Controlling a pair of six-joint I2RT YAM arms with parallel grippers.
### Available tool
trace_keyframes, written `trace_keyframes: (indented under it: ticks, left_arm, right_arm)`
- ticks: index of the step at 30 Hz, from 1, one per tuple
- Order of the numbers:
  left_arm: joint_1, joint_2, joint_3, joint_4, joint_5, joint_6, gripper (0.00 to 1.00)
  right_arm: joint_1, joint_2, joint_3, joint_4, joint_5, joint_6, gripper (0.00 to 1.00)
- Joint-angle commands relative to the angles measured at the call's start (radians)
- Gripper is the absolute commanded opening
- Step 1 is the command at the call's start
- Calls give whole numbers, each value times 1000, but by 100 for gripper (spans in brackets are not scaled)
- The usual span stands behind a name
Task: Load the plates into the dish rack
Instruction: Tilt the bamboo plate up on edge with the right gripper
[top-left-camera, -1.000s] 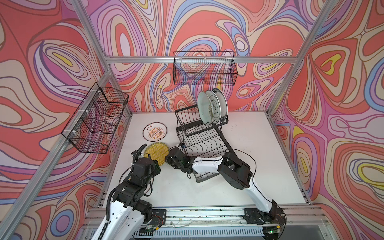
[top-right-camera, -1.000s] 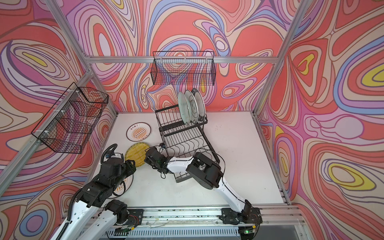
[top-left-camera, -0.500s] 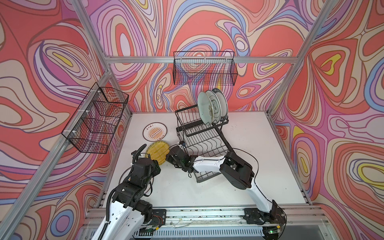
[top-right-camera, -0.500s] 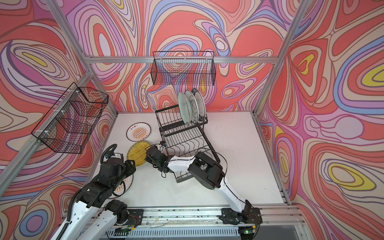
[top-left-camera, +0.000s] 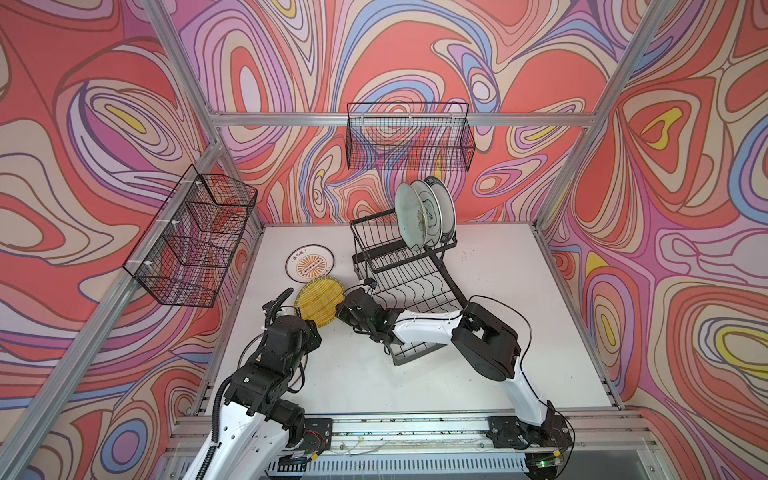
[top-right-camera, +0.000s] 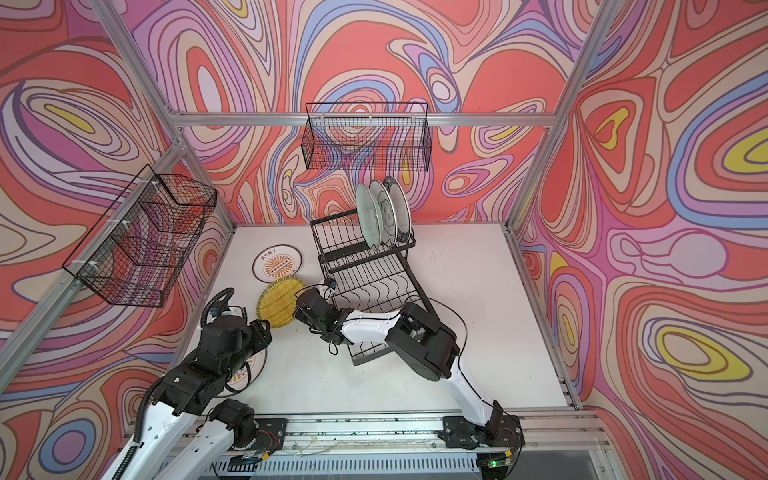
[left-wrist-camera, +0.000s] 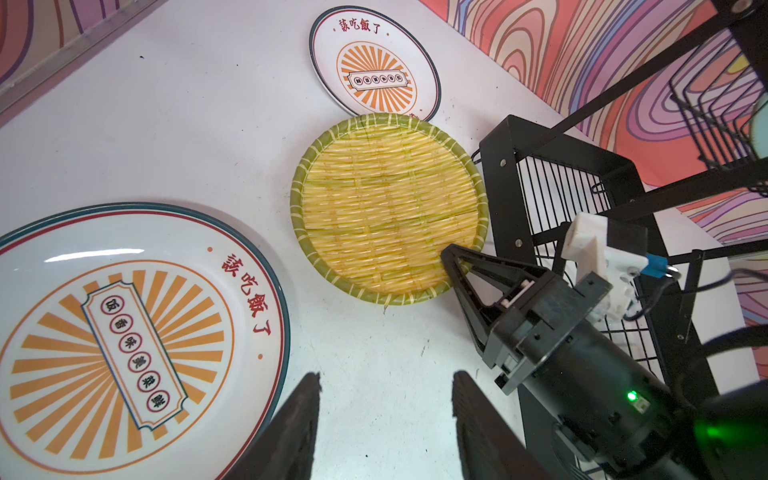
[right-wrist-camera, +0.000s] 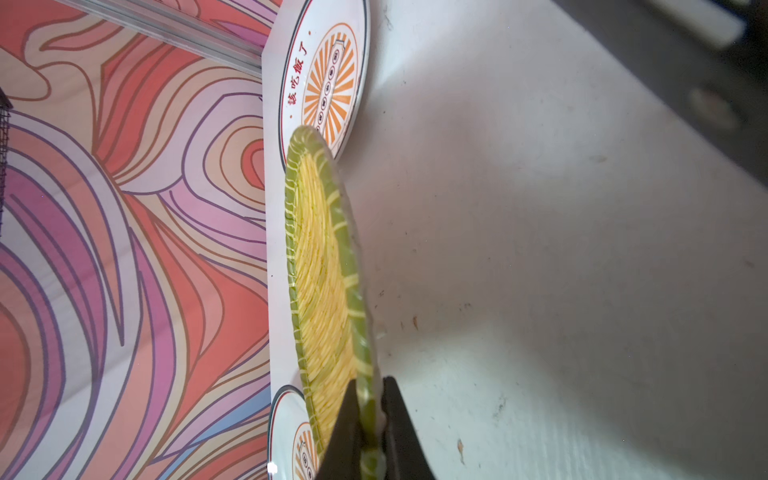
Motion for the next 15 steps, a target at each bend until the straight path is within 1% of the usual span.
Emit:
trace_keyframes:
  ticks: [1,6,9,12,15]
  left_arm:
    - [4,-5,22,-10,3,-7,54]
    - [5,-6,29,-10,18,-2,55]
    - [4,2,52,-17,42,9,55]
    - [5,5,76,-36,42,13,55]
    - [5,-3,91,-46,42,18,55]
  right_arm:
    - [5,-75,-22,64,13,-13,0]
    - [23,-124,-80,70,21,-24,0]
    - [40,-159,-115,66,35,-68,0]
    - [54,-205,-151,48,62,-117,0]
    - [55,-246,-198,46,53,-134,0]
